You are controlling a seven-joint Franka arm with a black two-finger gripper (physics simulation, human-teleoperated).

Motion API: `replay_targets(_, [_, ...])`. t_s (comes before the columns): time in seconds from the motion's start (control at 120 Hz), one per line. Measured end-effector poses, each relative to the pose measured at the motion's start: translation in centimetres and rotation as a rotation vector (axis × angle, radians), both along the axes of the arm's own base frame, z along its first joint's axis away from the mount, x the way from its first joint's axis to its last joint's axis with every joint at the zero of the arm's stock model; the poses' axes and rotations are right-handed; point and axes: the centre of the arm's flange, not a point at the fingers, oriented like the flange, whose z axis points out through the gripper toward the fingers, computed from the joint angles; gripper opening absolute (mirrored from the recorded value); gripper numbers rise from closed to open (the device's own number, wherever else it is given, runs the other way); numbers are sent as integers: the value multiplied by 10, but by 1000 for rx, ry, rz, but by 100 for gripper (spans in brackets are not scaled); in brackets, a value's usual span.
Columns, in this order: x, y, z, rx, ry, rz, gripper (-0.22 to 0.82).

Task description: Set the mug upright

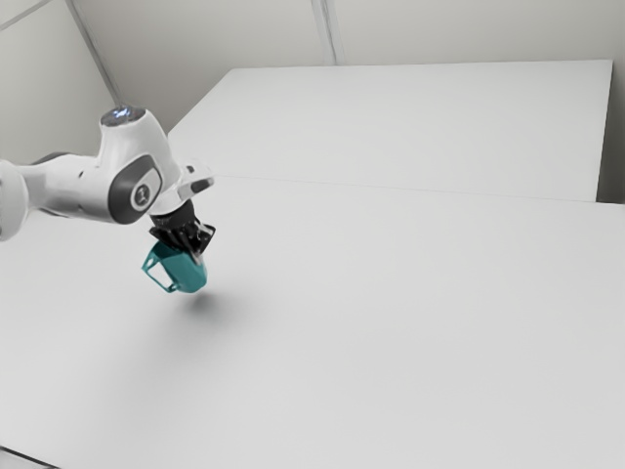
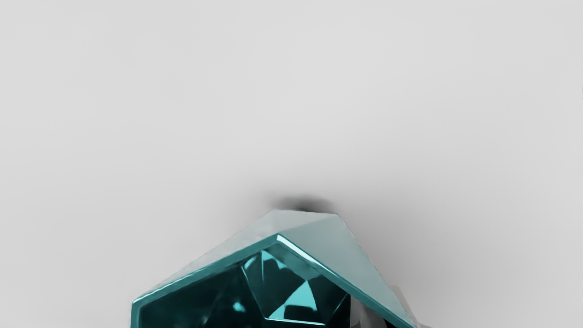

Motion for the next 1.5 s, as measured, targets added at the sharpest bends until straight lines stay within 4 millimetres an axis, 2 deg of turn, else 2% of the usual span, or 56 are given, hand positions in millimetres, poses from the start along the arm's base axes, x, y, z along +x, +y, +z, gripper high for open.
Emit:
replay_targets(0.142, [3,-15,-22,-14,9,107,-18])
replay_targets(0.308, [7,-24,-38,-29,3,213,-18])
replay_targets(0.383, [8,-19,-44,-34,2,270,-18])
replay_targets(0.533, [8,5,-49,-42,-8,390,-18])
replay_targets(0.558, [9,6,-49,-42,-10,401,-13])
replay_targets(0.733, [12,-16,-36,-41,-38,411,25])
replay_targets(0.9, [9,-38,-13,-42,-71,411,44])
replay_targets(1.067, [5,-53,1,-40,-77,416,53])
replay_targets(1.308, [6,-37,26,-30,-60,479,58])
replay_targets(1.5, [14,-55,53,-23,-65,418,60])
